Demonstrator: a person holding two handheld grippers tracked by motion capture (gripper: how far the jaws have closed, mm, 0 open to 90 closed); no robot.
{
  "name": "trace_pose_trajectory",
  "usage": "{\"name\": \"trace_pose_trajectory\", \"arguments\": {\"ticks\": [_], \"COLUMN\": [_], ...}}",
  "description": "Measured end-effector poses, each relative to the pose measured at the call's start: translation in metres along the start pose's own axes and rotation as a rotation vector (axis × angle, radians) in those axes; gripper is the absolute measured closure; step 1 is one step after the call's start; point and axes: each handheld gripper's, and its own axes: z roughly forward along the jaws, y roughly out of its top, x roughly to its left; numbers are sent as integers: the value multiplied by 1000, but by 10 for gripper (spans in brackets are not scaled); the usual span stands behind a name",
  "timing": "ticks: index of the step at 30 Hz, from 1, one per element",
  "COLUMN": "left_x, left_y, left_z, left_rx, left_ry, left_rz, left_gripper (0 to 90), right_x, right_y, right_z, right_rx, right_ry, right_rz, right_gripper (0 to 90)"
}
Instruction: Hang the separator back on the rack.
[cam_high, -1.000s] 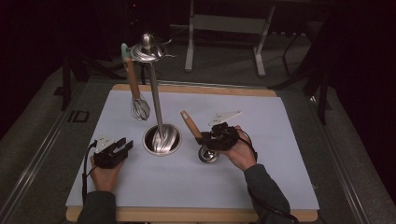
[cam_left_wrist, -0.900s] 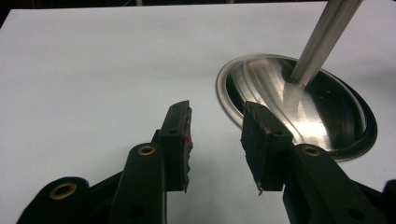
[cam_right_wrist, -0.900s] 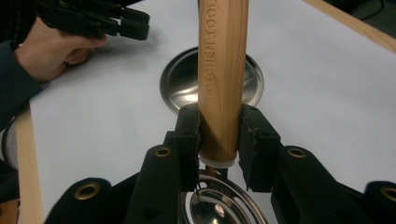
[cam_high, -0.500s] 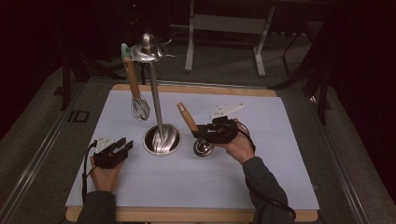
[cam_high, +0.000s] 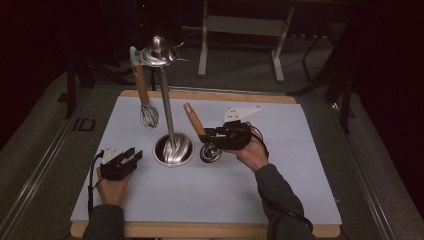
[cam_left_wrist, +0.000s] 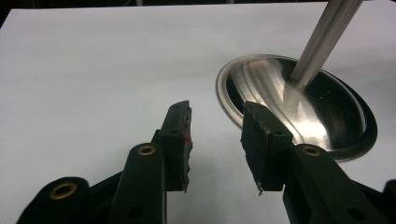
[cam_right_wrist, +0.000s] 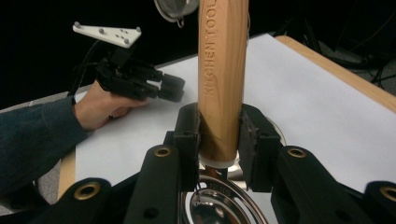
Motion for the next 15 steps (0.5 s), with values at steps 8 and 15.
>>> {"name": "trace_pose_trajectory", "arguments": {"ticks": [8,15], "left_x": [0,0], "left_y": [0,0], "left_z": [0,0], "left_rx": [1,1], "left_ry": [-2,-2], "left_rz": [-2,-1], "left_gripper": [627,627], "right_x": [7,12], "right_y": [11,22], "right_z": [1,-1], "right_rx": [-30,-62], "right_ry": [-2,-6], "right_rz": [-21,-34], "right_gripper": [708,708]}}
